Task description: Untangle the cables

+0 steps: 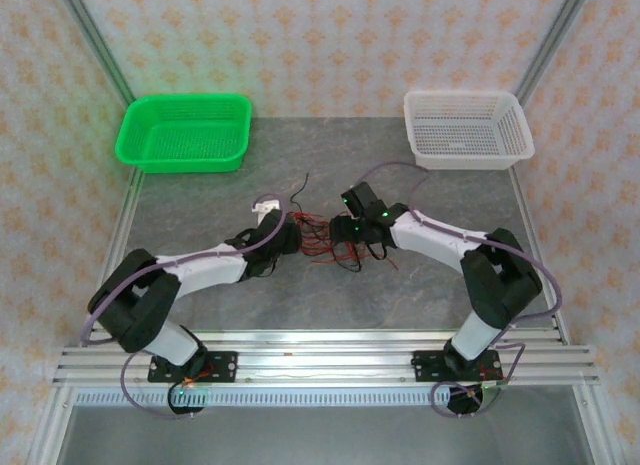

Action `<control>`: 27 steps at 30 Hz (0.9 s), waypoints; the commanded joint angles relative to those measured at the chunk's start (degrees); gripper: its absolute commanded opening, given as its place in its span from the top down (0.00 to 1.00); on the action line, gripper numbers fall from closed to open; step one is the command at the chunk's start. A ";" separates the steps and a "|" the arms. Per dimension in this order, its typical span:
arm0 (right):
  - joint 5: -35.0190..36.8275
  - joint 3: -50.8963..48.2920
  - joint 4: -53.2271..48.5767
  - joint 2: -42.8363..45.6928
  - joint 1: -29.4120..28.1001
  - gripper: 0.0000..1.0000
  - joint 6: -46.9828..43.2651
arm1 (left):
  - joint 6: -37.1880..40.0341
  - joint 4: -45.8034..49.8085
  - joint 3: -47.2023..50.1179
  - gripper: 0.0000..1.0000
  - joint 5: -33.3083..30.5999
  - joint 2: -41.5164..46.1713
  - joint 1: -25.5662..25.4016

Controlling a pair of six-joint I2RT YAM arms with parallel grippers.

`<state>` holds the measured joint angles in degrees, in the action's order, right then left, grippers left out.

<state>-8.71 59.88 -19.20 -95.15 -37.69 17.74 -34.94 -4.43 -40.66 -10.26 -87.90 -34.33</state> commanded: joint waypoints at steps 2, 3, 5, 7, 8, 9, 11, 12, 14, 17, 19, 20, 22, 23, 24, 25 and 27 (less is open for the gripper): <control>1.97 -1.34 1.10 -2.80 -0.45 0.41 -0.12 | 0.58 -1.84 -0.75 0.49 -3.93 -2.97 2.95; 2.97 -1.34 0.71 -3.29 -0.45 0.48 -0.43 | 0.50 -2.14 -0.29 0.53 -4.10 -3.13 3.71; 5.99 -1.17 -0.81 -4.10 -0.36 0.63 -1.21 | 0.32 -1.96 0.70 0.60 -5.03 -3.04 4.95; 9.76 -0.53 -3.01 -4.67 -0.20 0.80 -2.21 | 0.22 -1.21 1.49 0.61 -6.08 -3.06 6.34; 12.00 -0.14 -4.22 -4.77 -0.06 0.90 -2.73 | 0.22 -0.86 1.89 0.61 -6.38 -3.13 7.19; 13.82 0.25 -5.23 -4.71 0.01 0.94 -3.34 | 0.22 -0.68 2.29 0.61 -6.31 -3.15 7.94; 18.49 1.13 -7.52 -4.28 0.16 0.98 -4.87 | 0.30 -0.91 3.07 0.61 -5.68 -3.73 9.69; 19.99 1.47 -8.34 -3.98 0.13 1.00 -5.67 | 0.39 -1.16 3.31 0.61 -5.33 -3.86 10.20; 22.36 1.99 -9.63 -2.96 0.21 1.00 -7.27 | 0.40 -1.58 3.69 0.62 -4.49 -3.99 10.84; 21.88 2.04 -9.76 -0.30 0.16 1.00 -9.58 | 0.98 -3.84 4.40 0.62 -0.96 -1.75 10.78; 18.85 2.32 -9.46 2.04 0.32 1.00 -10.93 | 1.06 -5.44 4.84 0.60 2.36 0.75 10.76; 16.59 2.70 -9.29 3.21 0.47 1.00 -11.61 | 2.81 -6.22 5.04 0.59 3.88 2.33 10.53; 12.63 4.13 -9.34 5.86 0.71 1.00 -12.62 | 4.02 -6.69 5.37 0.57 4.89 5.39 9.80; 10.48 5.47 -9.64 7.34 0.91 1.00 -13.16 | 4.91 -7.18 5.80 0.57 5.28 7.34 9.33; 8.74 6.76 -9.93 8.48 1.10 1.00 -13.53 | 5.58 -7.41 6.23 0.56 5.30 8.85 8.94; 6.63 8.35 -10.35 9.68 1.36 1.00 -13.89 | 6.39 -7.72 6.75 0.56 5.70 10.81 8.47; 2.19 11.27 -10.76 11.73 2.20 1.00 -14.58 | 8.18 -8.95 8.12 0.54 7.42 14.52 7.68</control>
<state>-0.25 66.61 -28.99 -87.70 -36.45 5.67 -30.59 -10.15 -34.46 -5.72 -77.49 -25.63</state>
